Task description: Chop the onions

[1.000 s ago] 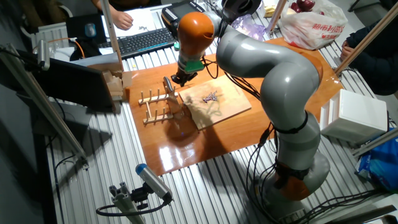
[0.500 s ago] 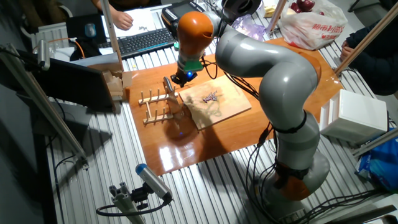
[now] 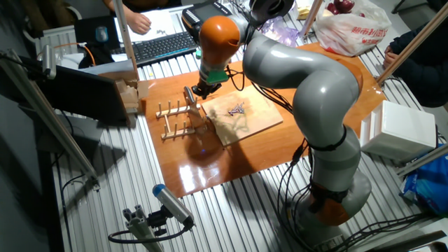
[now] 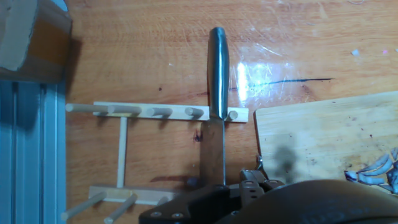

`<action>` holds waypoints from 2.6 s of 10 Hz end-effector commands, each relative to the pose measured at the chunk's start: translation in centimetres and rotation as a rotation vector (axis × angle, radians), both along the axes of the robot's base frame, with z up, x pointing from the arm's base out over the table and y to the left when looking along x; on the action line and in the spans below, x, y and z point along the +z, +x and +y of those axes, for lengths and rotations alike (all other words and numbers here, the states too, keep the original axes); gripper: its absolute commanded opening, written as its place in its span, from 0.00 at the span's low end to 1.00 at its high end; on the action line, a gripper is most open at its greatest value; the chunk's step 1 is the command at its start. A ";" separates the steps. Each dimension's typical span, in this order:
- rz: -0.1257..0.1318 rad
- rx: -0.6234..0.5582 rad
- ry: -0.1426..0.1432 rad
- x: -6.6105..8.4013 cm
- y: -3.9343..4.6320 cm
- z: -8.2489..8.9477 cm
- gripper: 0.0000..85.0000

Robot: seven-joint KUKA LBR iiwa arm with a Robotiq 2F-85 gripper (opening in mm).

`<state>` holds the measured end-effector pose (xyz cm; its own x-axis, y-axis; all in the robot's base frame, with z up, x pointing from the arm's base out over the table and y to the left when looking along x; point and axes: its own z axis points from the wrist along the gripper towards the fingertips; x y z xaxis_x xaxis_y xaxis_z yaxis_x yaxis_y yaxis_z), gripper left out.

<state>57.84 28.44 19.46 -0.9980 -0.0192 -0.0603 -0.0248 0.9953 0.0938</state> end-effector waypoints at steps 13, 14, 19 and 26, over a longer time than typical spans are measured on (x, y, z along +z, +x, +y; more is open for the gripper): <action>0.010 0.016 0.044 0.1 0.02 0.2 0.00; 0.010 0.020 0.051 0.1 0.03 0.2 0.00; 0.040 0.002 0.044 -0.3 -0.20 0.6 0.00; 0.049 -0.091 -0.015 -2.4 0.97 0.6 0.40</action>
<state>58.80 29.12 17.00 -0.9974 0.0716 -0.0103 0.0706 0.9943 0.0802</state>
